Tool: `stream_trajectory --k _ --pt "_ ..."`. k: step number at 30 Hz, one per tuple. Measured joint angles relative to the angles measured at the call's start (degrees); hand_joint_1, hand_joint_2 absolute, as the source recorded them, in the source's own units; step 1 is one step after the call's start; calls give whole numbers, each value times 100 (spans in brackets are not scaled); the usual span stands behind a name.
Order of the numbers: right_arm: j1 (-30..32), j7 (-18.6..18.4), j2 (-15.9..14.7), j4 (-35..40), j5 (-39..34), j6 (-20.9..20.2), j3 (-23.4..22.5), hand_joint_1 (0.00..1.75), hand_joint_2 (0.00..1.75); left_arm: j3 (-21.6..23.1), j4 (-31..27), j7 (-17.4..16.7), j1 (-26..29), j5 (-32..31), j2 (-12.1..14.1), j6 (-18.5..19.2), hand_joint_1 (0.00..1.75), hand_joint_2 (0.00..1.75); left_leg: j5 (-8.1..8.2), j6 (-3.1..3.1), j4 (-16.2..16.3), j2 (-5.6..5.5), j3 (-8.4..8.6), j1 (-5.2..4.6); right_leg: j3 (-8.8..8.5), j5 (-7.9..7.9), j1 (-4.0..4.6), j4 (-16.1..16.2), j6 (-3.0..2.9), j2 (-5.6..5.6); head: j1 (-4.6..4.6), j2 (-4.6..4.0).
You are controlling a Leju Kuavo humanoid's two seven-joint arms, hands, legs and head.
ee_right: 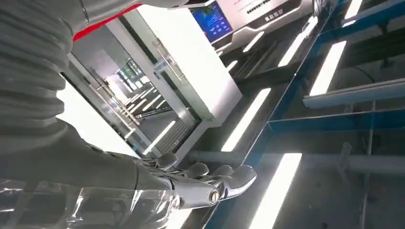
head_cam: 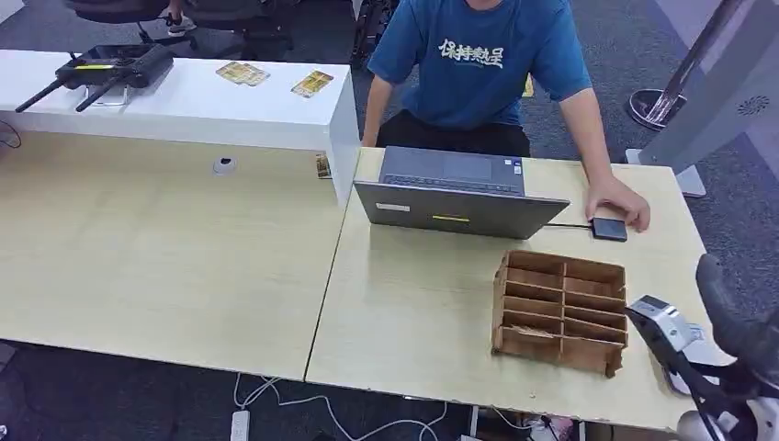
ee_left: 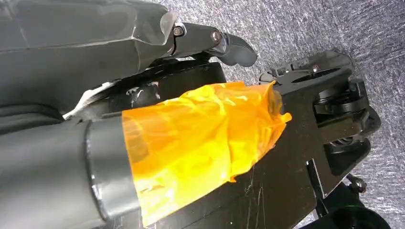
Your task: Pass the card to the sensor for recognition and then transmit it.
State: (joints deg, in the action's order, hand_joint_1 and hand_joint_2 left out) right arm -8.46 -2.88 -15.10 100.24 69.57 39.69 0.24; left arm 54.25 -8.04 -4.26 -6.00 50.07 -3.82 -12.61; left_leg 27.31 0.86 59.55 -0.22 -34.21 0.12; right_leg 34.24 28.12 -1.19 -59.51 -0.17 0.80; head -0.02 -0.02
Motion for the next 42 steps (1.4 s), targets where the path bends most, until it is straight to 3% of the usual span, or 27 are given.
stream_trajectory --k 5,13,21,42 --pt "165 -9 -2 42 -68 0 -79 0 175 0 2 13 2 50 0 0 0 0 1 -1 0 -3 0 0 0 0 0 1 0 4 2 0" --pt "921 182 9 394 -319 2 -389 0 175 0 4 22 6 151 2 -20 0 0 7 -5 -1 -4 -2 0 1 5 0 1 4 6 -2 0" --pt "1889 352 293 791 -356 2 -560 0 175 0 15 24 18 256 0 -63 0 0 14 -1 -5 0 -1 1 1 8 1 1 1 0 0 0" --pt "2472 347 599 986 -347 2 -560 0 175 0 24 68 44 367 -2 -107 0 0 14 -1 -5 1 0 0 1 8 0 2 1 0 0 0"
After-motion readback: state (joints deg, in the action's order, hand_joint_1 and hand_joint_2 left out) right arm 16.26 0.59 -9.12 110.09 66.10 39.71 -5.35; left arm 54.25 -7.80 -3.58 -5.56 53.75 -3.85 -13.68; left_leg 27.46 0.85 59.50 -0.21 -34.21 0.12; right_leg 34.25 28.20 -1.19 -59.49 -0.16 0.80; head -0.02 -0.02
